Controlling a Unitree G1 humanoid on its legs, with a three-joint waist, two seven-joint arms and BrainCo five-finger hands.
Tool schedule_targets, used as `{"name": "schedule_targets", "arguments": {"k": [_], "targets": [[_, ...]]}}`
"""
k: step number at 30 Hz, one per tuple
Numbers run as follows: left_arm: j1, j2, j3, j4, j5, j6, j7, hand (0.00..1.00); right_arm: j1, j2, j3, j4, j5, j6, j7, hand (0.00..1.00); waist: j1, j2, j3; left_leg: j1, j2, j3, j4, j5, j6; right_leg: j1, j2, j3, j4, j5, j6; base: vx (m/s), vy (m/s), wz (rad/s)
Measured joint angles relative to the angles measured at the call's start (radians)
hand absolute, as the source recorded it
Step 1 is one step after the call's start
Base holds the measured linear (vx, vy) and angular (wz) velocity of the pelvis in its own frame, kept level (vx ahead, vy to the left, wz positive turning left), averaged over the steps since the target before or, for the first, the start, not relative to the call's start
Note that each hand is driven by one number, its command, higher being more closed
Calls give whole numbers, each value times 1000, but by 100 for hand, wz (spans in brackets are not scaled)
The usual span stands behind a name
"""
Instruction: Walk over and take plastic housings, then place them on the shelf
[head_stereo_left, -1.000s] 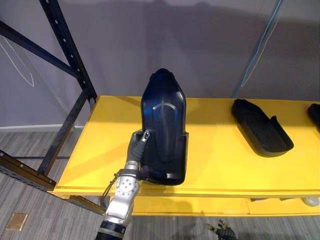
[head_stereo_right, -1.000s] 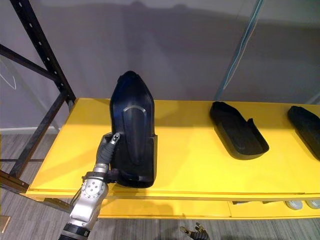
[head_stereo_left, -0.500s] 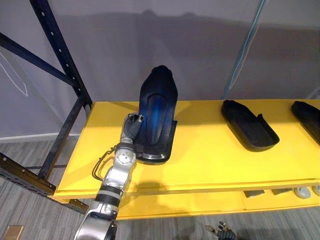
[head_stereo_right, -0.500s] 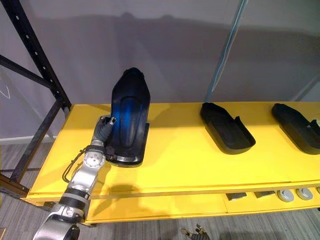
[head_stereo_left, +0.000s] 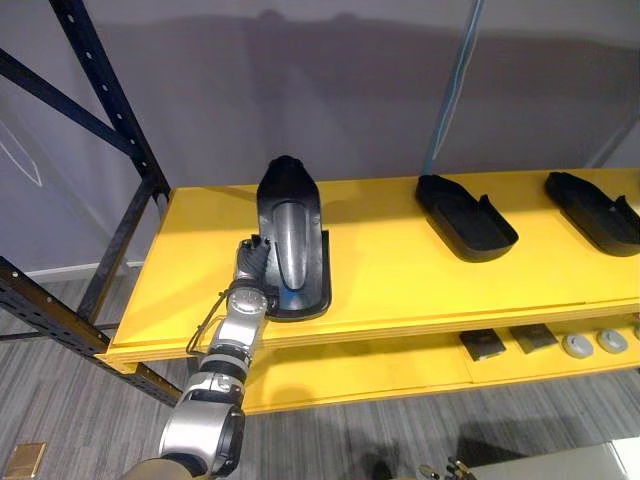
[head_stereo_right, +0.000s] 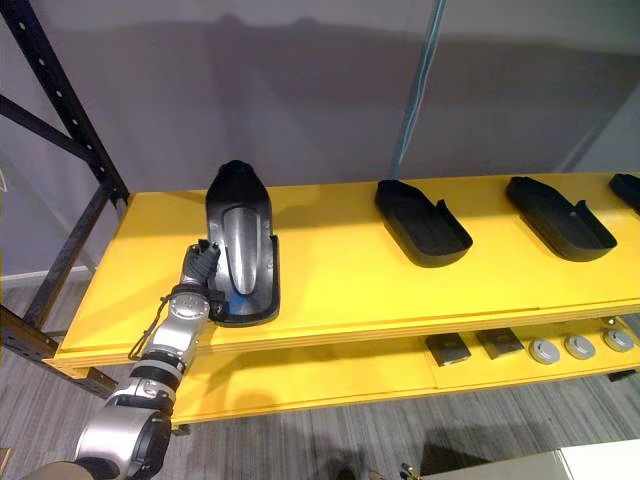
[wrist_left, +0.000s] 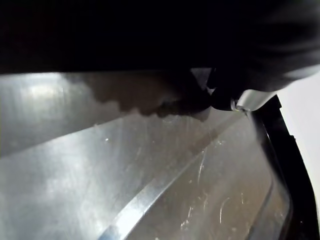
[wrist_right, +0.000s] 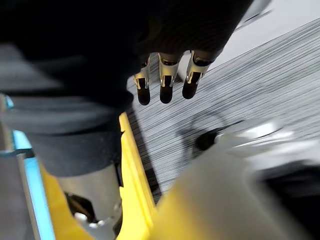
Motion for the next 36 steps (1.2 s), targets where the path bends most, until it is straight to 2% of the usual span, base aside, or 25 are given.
{"name": "schedule_targets", "arguments": {"k": [1, 3, 4, 6, 13, 18, 26, 29, 31, 36], "targets": [[-2, 0, 3, 3, -1, 1, 1, 0, 3, 1, 0, 1, 0, 0, 0, 0, -4, -1, -1, 0, -1, -2, 0, 0, 0, -3, 0, 0, 2, 1, -1, 40, -7, 8], [-15, -2, 8, 24, -1, 2, 4, 0, 5, 2, 0, 3, 0, 0, -1, 0, -10, -2, -1, 0, -2, -4, 0, -1, -1, -3, 0, 1, 3, 6, -8, 74, -15, 5], [-23, -2, 7, 40, -1, 5, 5, 0, 5, 1, 0, 7, 0, 0, -1, 0, -11, -2, -1, 2, -2, -6, 1, 2, -2, -2, 2, 2, 7, 18, -24, 100, -22, 3], [-28, -5, 7, 47, 1, 6, 8, 0, 3, 1, -1, 12, 0, 0, -3, 0, -11, -2, -1, 3, 1, -7, 2, 1, -4, -1, 6, 1, 9, 25, -15, 120, -24, 3], [-70, -4, 7, 72, -2, 7, 11, 0, -11, 1, 1, 22, 0, 0, -4, 0, -12, -6, 1, 32, 2, -1, 5, 1, -4, 34, 9, -5, 0, 26, -16, 77, -10, 1], [-78, 0, 5, 70, -1, -1, 15, 0, -16, 3, 10, 22, 0, -1, -4, 0, -12, -28, 14, 33, 2, -1, 5, 0, -3, 33, 9, -5, 0, 25, -16, -48, 0, 0], [-73, 0, 5, 12, -21, -1, 49, 0, -8, 4, 13, 21, 0, -1, -4, 0, -9, -34, 17, 31, 1, -5, 0, 2, 1, 30, 7, -5, 3, 23, -19, -104, 9, 1], [-47, -2, -8, -124, -51, -3, 64, 0, -8, 4, 14, 21, 0, 0, -4, 0, -8, -33, 17, 26, 1, -7, 1, 3, 2, 29, 7, -6, 3, 24, -19, 5, -1, 1], [-8, -2, -32, -282, -55, -13, 83, 0, -8, 3, 14, 21, 1, -1, -4, 0, -8, -32, 17, 20, 1, -16, 1, 4, 2, 28, 7, -13, 2, 25, -17, 47, -5, 9], [96, -16, -132, -652, 67, -38, 116, 0, -10, 1, 13, 37, 1, -5, -3, 0, 9, -31, 16, 17, 1, -24, 5, 4, 2, 30, 7, -6, 4, 25, -13, 64, -2, 5]]}}
